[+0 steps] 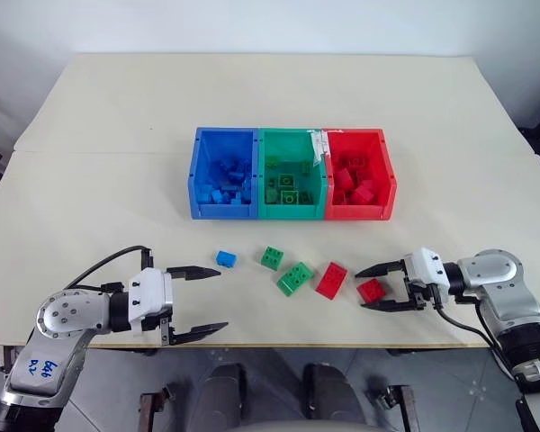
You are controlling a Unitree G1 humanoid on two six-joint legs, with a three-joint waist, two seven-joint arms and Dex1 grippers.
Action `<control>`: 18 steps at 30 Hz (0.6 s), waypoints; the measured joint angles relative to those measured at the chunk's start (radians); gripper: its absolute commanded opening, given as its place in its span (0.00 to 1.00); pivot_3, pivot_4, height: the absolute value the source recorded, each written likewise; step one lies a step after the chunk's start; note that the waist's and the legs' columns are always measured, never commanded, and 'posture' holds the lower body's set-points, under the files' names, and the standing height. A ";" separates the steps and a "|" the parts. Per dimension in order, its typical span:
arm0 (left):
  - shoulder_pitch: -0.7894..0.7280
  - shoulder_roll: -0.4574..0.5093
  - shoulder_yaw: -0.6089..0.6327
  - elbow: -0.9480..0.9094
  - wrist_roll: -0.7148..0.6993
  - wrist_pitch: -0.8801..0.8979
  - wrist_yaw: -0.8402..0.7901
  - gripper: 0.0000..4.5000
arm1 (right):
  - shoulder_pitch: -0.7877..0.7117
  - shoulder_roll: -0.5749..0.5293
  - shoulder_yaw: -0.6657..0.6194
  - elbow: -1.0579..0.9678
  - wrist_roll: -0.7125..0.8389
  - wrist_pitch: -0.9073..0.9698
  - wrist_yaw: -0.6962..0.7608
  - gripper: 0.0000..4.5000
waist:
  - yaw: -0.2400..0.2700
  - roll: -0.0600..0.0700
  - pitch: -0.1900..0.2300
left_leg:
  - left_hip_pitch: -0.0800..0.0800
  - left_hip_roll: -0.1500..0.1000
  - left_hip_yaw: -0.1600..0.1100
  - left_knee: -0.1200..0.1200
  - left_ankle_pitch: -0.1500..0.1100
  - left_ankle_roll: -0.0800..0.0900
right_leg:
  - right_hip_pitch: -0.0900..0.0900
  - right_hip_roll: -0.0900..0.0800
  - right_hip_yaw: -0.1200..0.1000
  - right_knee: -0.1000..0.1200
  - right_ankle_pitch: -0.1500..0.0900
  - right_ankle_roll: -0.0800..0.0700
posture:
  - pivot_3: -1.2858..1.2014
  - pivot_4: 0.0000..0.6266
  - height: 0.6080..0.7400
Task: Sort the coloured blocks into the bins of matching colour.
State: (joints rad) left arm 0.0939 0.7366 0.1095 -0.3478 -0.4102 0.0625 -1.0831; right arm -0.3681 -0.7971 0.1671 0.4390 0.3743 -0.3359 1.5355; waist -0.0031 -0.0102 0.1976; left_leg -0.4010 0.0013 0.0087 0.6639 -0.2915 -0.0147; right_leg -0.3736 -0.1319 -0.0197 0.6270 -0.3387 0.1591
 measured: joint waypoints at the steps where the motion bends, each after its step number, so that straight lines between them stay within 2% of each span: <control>1: 0.000 0.000 0.000 0.000 0.000 0.000 0.000 1.00 | -0.001 0.000 0.001 0.002 0.002 -0.002 0.000 0.41 | 0.000 0.000 0.000 | 0.000 0.000 0.000 0.000 0.000 0.000 | 0.000 0.000 0.000 0.000 0.000 0.000 | 0.52 0.24 1.00; 6: -0.002 0.000 0.000 0.001 0.000 0.000 0.002 1.00 | 0.002 -0.001 -0.015 -0.004 0.021 0.031 0.000 0.41 | 0.001 0.000 0.000 | 0.000 0.000 0.000 0.000 0.000 0.000 | 0.000 0.000 0.000 0.000 0.000 0.000 | 0.52 0.24 1.00; 9: -0.008 0.000 0.003 0.007 0.002 0.000 0.007 1.00 | -0.020 -0.009 -0.072 -0.069 0.079 0.168 -0.030 0.41 | 0.001 0.000 0.000 | 0.000 0.000 -0.001 0.000 0.000 0.000 | -0.001 0.000 0.000 0.000 0.000 0.000 | 0.52 0.24 1.00; 13: -0.046 0.000 0.005 0.014 0.006 -0.001 0.020 1.00 | -0.208 0.011 -0.158 -0.069 0.114 0.315 -0.155 0.41 | -0.006 0.001 0.001 | 0.001 0.002 -0.001 0.000 0.000 -0.001 | -0.002 0.001 0.000 0.001 0.001 -0.001 | 0.52 0.24 1.00; 18: -0.062 -0.002 -0.005 0.027 0.017 0.001 0.035 1.00 | -0.436 0.135 -0.174 0.123 0.004 0.286 -0.341 0.41 | -0.016 0.001 0.001 | -0.001 0.002 0.002 -0.001 0.000 -0.002 | -0.003 0.001 -0.001 0.001 0.001 -0.001 | 0.52 0.24 1.00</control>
State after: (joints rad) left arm 0.0321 0.7346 0.1045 -0.3210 -0.3931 0.0633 -1.0484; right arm -0.8037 -0.6625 -0.0067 0.5623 0.3779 -0.0502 1.1944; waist -0.0189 -0.0092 0.1982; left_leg -0.4018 0.0030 0.0105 0.6627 -0.2919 -0.0162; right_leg -0.3767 -0.1312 -0.0210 0.6282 -0.3379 0.1577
